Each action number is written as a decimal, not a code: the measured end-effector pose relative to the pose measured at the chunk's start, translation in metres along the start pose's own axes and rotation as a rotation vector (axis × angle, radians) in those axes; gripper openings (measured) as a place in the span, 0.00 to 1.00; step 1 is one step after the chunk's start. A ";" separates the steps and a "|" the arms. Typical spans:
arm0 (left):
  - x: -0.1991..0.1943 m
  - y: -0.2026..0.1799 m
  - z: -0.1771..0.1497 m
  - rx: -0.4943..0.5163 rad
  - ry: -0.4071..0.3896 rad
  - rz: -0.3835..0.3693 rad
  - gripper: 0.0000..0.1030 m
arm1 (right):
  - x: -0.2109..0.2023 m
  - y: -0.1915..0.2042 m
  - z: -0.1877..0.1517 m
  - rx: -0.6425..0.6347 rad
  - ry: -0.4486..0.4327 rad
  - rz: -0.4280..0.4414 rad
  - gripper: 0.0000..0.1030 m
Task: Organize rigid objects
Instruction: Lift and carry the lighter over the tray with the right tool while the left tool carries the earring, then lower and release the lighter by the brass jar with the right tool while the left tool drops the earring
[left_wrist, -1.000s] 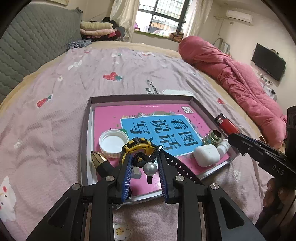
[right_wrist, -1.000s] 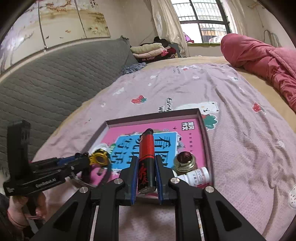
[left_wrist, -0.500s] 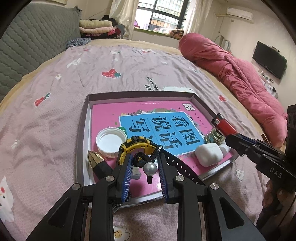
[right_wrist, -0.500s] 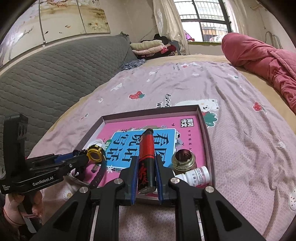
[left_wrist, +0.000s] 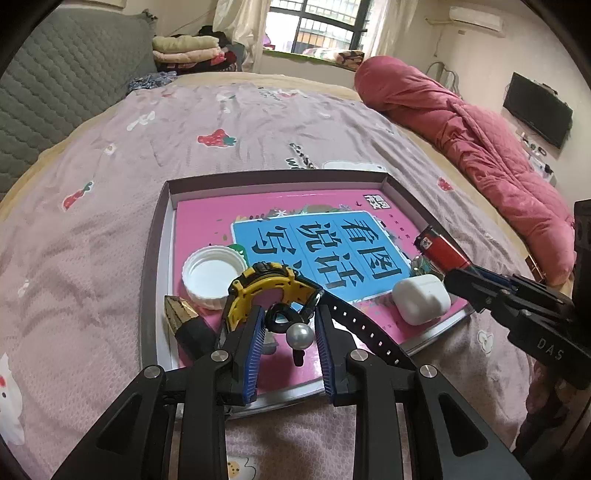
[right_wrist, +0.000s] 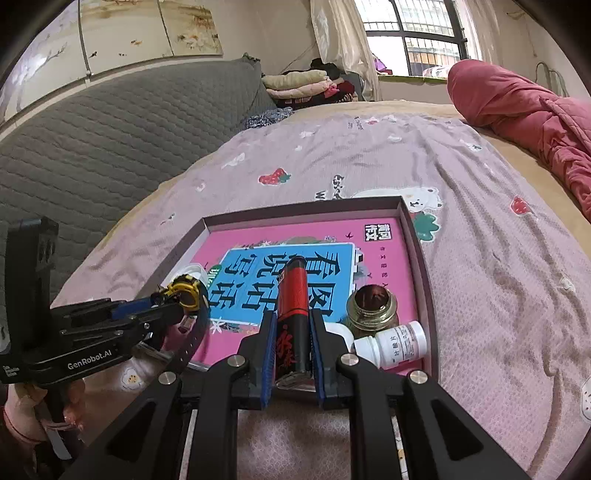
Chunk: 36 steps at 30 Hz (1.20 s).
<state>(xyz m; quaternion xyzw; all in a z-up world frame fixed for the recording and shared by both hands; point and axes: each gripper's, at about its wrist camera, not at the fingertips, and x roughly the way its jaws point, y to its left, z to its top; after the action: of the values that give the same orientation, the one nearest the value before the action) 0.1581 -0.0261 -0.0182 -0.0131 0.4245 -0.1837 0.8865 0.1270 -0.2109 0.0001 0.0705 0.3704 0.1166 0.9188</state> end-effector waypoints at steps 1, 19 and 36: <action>0.001 -0.001 0.000 0.004 0.001 0.003 0.27 | 0.001 0.000 0.000 -0.005 0.005 -0.004 0.17; 0.014 -0.009 0.003 0.009 0.022 -0.032 0.27 | 0.012 0.008 -0.004 -0.046 0.030 -0.045 0.17; 0.020 -0.016 0.002 0.058 0.029 0.008 0.27 | 0.019 0.002 -0.008 -0.032 0.055 -0.095 0.17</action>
<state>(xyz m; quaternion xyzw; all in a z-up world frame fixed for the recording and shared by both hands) 0.1658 -0.0481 -0.0285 0.0169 0.4320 -0.1924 0.8809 0.1346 -0.2033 -0.0174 0.0351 0.3966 0.0808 0.9137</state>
